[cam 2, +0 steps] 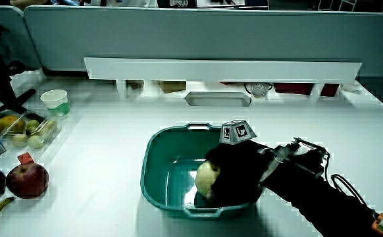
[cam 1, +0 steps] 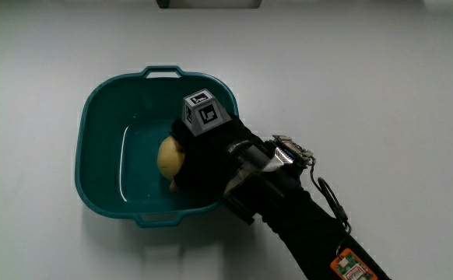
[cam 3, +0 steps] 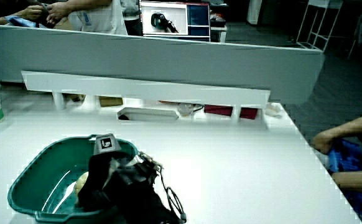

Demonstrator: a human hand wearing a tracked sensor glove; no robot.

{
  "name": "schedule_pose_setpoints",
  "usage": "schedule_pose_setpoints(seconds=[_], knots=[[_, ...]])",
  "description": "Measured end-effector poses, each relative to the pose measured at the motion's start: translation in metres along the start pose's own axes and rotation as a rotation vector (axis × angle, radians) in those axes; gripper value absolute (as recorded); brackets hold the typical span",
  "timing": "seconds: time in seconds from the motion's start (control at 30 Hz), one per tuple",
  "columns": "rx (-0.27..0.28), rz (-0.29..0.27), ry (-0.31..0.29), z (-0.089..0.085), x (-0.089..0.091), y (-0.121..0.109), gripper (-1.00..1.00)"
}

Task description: Pick pear from plate

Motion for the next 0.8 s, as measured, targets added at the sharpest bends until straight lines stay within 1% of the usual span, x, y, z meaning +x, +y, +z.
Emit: schedule_pose_setpoints(seconds=[0.03, 0.07, 0.1, 0.13, 0.17, 0.2, 0.23, 0.27, 0.3, 0.33, 0.37, 0.43, 0.47, 0.5, 0.53, 0.57, 0.6, 0.67, 0.73, 0.77, 0.8], knots=[[0.022, 0.0, -0.002, 0.0, 0.0, -0.001, 0.83], [-0.004, 0.021, 0.005, -0.001, -0.001, 0.0, 0.87], [0.028, 0.01, -0.006, 0.0, -0.002, -0.001, 0.91], [0.032, -0.004, -0.01, 0.0, -0.002, 0.0, 0.96], [0.039, 0.021, -0.005, 0.001, -0.003, -0.003, 1.0], [0.037, 0.009, -0.015, 0.0, -0.003, -0.002, 1.0], [0.052, 0.021, -0.02, 0.0, -0.003, -0.002, 1.0], [0.066, 0.004, -0.029, 0.001, -0.004, -0.004, 1.0], [0.072, 0.028, -0.023, 0.002, -0.005, -0.006, 1.0], [0.077, 0.021, -0.028, 0.002, -0.005, -0.006, 1.0], [0.065, 0.024, -0.026, 0.002, -0.005, -0.005, 1.0], [0.111, 0.034, -0.017, 0.006, -0.005, -0.011, 1.0], [0.091, 0.035, -0.011, 0.006, -0.004, -0.01, 1.0], [0.12, 0.036, -0.014, 0.01, -0.004, -0.015, 1.0], [0.115, 0.035, -0.013, 0.013, -0.004, -0.017, 1.0], [0.144, 0.027, -0.023, 0.016, -0.003, -0.02, 1.0], [0.135, 0.031, -0.016, 0.019, -0.002, -0.022, 1.0], [0.173, 0.024, -0.017, 0.026, -0.001, -0.031, 1.0], [0.177, 0.032, -0.011, 0.031, 0.003, -0.036, 1.0], [0.171, 0.046, -0.002, 0.034, 0.004, -0.039, 1.0], [0.208, 0.034, -0.01, 0.038, 0.006, -0.045, 1.0]])
